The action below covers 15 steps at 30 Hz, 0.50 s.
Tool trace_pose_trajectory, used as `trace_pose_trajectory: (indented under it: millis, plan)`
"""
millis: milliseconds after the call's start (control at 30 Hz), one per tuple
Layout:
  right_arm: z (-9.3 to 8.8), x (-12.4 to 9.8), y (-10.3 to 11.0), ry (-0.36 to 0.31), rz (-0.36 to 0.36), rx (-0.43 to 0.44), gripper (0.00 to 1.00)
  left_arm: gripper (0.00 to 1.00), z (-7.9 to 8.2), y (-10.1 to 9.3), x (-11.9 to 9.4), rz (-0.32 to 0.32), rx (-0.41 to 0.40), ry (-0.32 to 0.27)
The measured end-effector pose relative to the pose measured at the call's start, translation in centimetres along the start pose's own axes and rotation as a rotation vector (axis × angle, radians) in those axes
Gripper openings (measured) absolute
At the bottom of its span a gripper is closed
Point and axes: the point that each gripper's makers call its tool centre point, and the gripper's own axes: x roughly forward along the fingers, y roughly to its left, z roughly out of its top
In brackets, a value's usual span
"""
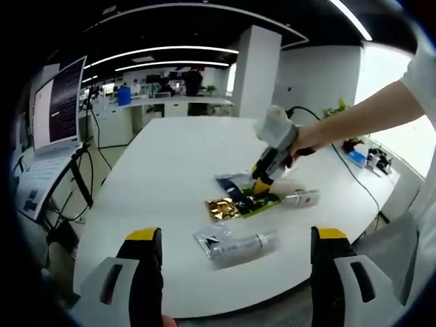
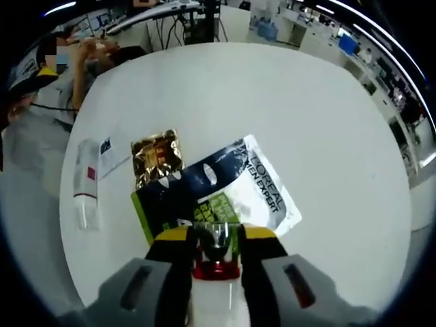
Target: Arrange the skincare products in the storage area until every visible bottle or jar stands upright without overlapping.
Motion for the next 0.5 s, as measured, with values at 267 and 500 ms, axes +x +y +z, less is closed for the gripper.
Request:
trace_pose_trajectory:
  millis: [267, 500]
  plan:
    - [0.3, -1.4, -0.5, -0.040, -0.025, 0.015, 0.26, 0.88, 0.0, -0.1, 0.0, -0.006, 0.003, -0.002]
    - [0.3, -3.8, -2.3, -0.135, -0.090, 0.113, 0.26, 0.87, 0.0, -0.3, 0.0, -0.013, 0.007, -0.002]
